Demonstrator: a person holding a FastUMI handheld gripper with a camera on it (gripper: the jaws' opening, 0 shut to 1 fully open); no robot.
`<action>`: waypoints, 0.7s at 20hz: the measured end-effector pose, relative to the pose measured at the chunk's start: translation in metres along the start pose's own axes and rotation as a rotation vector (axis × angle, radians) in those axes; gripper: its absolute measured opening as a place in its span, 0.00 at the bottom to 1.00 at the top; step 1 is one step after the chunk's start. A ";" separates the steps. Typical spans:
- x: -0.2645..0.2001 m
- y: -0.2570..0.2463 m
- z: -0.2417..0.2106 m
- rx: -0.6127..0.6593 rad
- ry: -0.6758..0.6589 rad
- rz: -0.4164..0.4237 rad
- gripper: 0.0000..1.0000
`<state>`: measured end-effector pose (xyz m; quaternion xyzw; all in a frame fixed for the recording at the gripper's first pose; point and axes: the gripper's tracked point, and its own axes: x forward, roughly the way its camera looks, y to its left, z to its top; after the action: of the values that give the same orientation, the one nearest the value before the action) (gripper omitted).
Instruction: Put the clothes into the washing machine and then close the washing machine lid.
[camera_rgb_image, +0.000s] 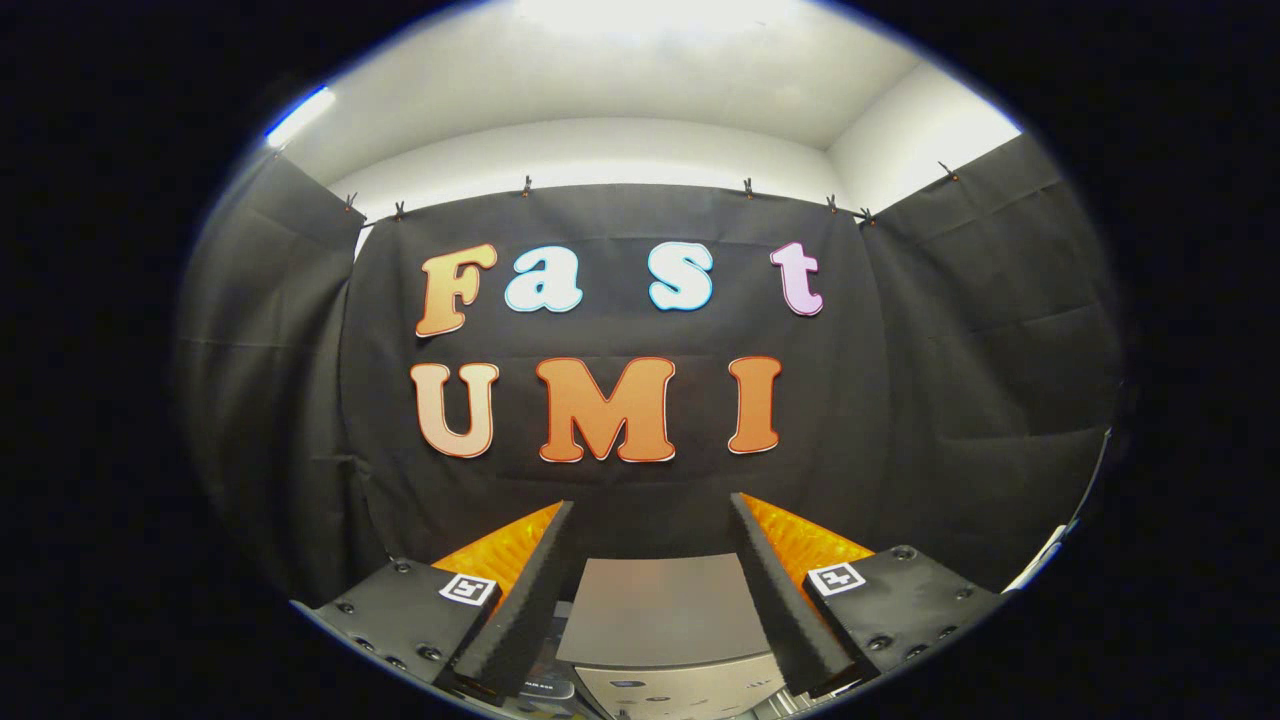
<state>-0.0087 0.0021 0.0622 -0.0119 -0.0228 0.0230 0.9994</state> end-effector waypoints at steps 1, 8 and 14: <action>0.003 -0.003 0.002 0.002 -0.001 0.006 0.98; 0.017 -0.016 -0.003 0.014 0.009 0.024 0.98; 0.020 -0.026 -0.008 -0.001 0.031 0.022 0.98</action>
<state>0.0124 -0.0230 0.0557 -0.0128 -0.0071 0.0337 0.9993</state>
